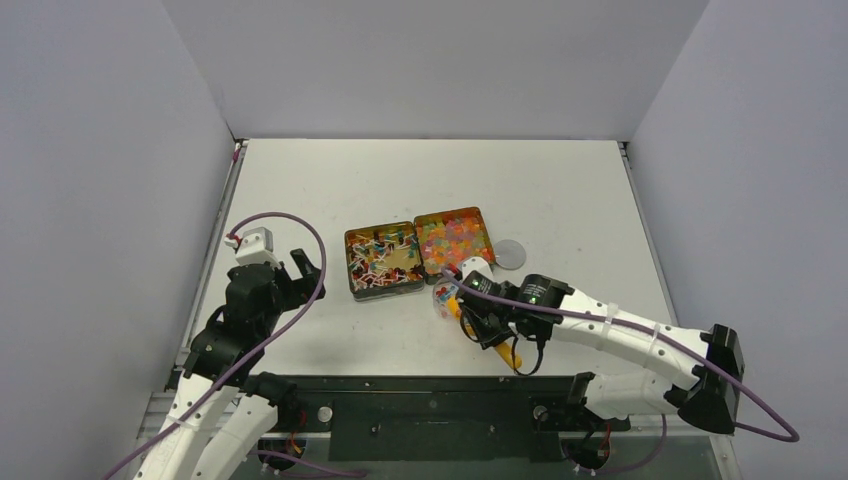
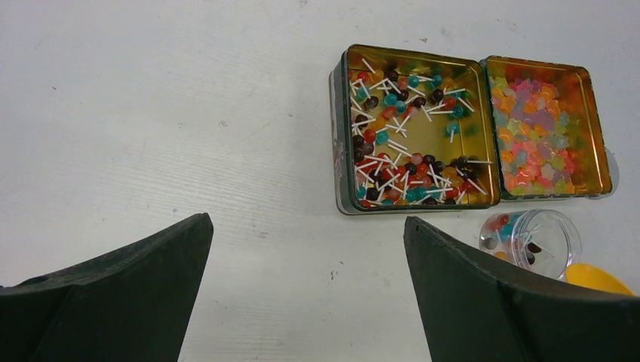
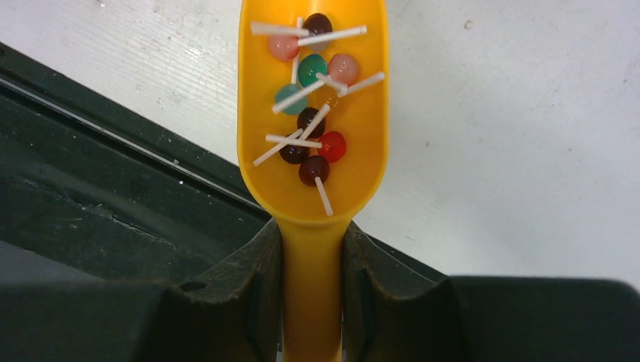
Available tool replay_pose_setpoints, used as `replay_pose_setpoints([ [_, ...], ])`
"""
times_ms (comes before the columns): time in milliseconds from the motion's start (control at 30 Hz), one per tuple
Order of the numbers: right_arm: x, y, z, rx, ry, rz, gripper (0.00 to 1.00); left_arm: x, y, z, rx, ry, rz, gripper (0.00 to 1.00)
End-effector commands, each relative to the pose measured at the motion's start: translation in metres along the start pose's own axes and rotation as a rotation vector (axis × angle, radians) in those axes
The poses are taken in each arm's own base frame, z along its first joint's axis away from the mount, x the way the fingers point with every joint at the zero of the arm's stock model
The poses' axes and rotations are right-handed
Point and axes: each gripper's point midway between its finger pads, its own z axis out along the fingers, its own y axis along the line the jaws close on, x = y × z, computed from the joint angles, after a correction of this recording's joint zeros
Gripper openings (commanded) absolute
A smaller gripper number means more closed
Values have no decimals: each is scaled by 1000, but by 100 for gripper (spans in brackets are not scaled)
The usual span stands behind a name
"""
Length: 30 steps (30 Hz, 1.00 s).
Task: Pack the candies
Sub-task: Place the fake candies in the packing bottle.
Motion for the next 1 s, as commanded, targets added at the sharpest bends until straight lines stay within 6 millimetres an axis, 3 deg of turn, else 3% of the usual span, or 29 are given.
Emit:
replay_pose_setpoints([
  [0,-9,3,-9,-47,33,27,0,-14,-8,-1,39,-53,-5,96],
  [500,-15,-7,-12,-31,149,45,0,-14,-10,-3,53,-56,-5,96],
  [967,-17,0,-18,-105,259,97,0,-16,-10,-6,57,-68,-4,96],
])
